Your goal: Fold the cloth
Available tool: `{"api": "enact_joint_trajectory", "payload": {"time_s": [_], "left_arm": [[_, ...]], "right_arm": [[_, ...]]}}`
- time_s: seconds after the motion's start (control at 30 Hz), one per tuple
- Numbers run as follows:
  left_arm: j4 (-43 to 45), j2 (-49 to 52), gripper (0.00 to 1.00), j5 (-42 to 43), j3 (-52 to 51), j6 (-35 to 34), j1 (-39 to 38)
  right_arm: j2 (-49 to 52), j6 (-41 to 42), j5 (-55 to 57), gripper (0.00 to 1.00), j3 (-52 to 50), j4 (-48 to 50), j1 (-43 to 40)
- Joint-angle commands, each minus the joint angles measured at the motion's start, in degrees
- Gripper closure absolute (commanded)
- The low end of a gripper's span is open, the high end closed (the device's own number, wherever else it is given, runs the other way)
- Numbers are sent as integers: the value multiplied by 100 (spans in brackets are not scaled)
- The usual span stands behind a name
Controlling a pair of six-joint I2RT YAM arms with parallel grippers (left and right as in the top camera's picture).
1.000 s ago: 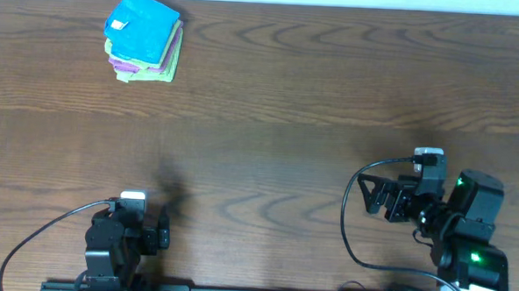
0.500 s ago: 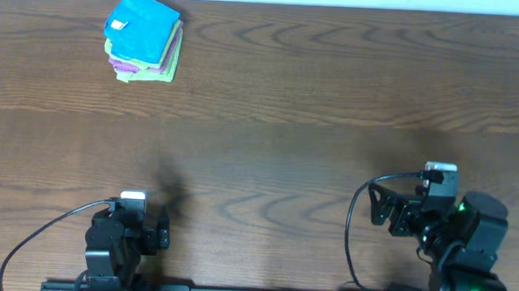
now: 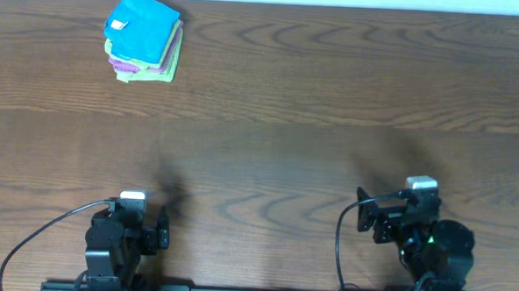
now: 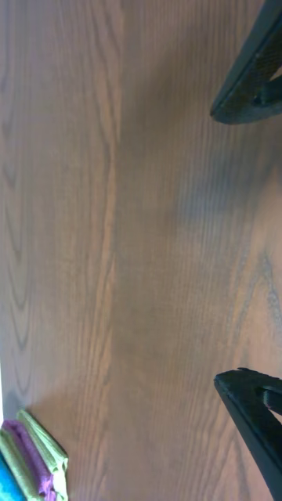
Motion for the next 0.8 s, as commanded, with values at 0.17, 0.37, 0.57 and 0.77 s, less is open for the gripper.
{"api": "enact_joint_trajectory", "payload": {"time_s": [0.17,0.37,0.57,0.77], "left_arm": [[-170,-48,5,-44,-142,63,-28],[-173,-48,5,-44,-142,63,-28],[-170,-48,4,-44,-142,63,-28],[-170,-48,5,-44,-142,63,-28]], "right_arm": [[-833,-114,267,1,-680,109,129],[-1082,-188,474,1,-960,122,280],[-1119,-426,730,1,-957,109,459],[-1121,-529,752,1,-957,105,487]]}}
